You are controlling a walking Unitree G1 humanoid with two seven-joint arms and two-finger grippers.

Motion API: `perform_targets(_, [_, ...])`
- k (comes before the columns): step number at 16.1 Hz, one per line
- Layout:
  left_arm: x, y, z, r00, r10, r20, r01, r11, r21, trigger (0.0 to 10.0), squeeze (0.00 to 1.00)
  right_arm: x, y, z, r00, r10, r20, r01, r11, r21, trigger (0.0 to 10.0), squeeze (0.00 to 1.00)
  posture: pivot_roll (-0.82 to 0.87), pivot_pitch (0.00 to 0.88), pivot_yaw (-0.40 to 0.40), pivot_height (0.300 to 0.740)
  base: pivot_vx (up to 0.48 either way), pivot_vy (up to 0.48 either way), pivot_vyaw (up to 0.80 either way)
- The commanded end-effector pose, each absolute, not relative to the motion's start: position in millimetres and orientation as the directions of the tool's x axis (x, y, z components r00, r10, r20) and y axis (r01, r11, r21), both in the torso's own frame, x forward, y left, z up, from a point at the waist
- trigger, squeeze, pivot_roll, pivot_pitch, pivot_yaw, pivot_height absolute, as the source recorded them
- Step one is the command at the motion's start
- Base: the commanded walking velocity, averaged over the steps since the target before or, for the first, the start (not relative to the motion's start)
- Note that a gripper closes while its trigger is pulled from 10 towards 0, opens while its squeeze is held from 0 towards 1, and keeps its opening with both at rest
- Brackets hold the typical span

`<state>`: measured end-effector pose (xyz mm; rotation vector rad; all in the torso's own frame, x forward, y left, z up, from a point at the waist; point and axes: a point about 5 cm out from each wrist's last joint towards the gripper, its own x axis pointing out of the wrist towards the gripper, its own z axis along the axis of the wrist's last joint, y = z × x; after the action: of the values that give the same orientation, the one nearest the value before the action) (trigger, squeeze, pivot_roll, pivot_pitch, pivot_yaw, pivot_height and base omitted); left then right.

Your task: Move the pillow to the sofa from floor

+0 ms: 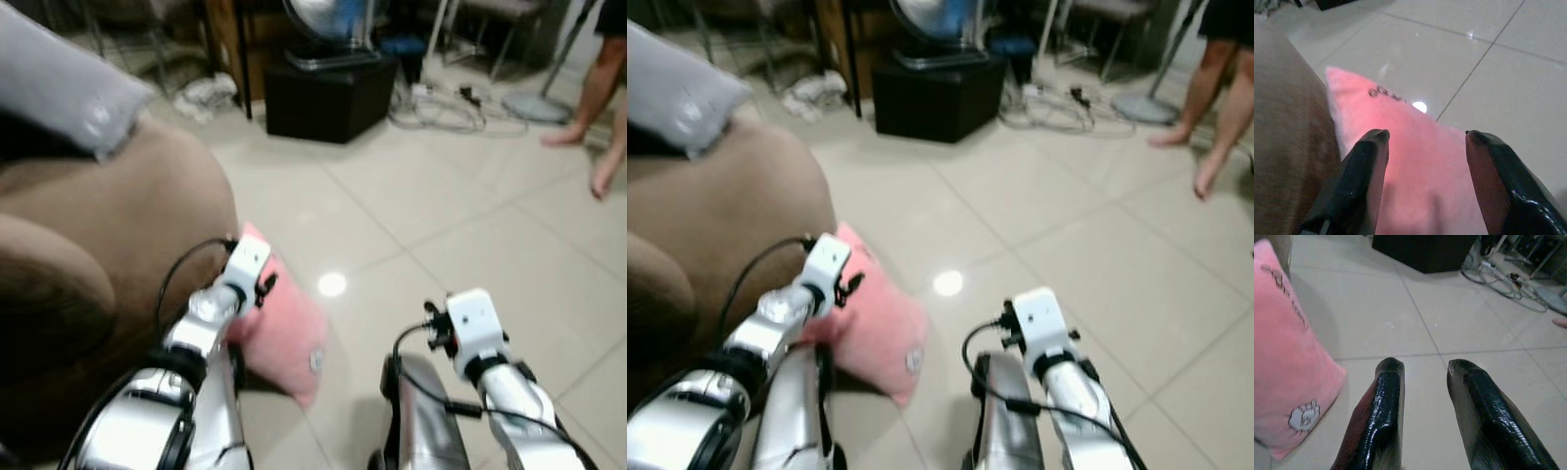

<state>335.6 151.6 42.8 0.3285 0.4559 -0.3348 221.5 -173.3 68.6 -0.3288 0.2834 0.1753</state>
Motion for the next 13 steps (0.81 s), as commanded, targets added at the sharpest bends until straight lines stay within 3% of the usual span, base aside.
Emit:
perform_targets(1, [340,155,46,0.865,-0.190,-0.465,0.346,0.896,0.277,10.0,1.00,220,-175,72,0.945,0.140,-0.295,-0.232,0.923,-0.306,10.0,0.00,-0.06,0.079,-0.052,0.431,0.000,0.000,0.00])
perform_targets(2, [341,161,48,0.877,-0.147,-0.457,0.310,0.900,0.305,10.0,1.00,220,-174,73,0.943,0.152,-0.298,-0.248,0.915,-0.319,10.0,0.00,-0.06,0.088,-0.053,0.431,0.000,0.000,0.00])
perform_targets(3, [344,167,50,0.891,-0.097,-0.443,0.263,0.907,0.330,10.0,0.13,222,-174,78,0.944,0.169,-0.282,-0.257,0.915,-0.311,10.0,0.00,-0.06,0.098,-0.054,0.431,0.000,0.000,0.00])
perform_targets(4, [345,170,52,0.898,-0.074,-0.434,0.237,0.912,0.335,10.0,0.00,223,-173,80,0.946,0.182,-0.270,-0.262,0.917,-0.300,10.0,0.00,-0.06,0.107,-0.053,0.431,0.000,0.000,0.00])
perform_targets(7, [347,188,56,0.907,0.006,-0.422,0.167,0.913,0.372,10.0,0.00,223,-164,95,0.935,0.279,-0.220,-0.331,0.909,-0.254,10.0,0.00,-0.08,0.152,-0.040,0.431,0.000,0.000,0.00])
perform_targets(13, [348,204,59,0.896,0.075,-0.437,0.167,0.856,0.489,10.0,0.00,224,-159,112,0.879,0.424,-0.219,-0.469,0.851,-0.235,10.0,0.00,-0.09,0.238,-0.022,0.431,0.000,0.000,0.00])
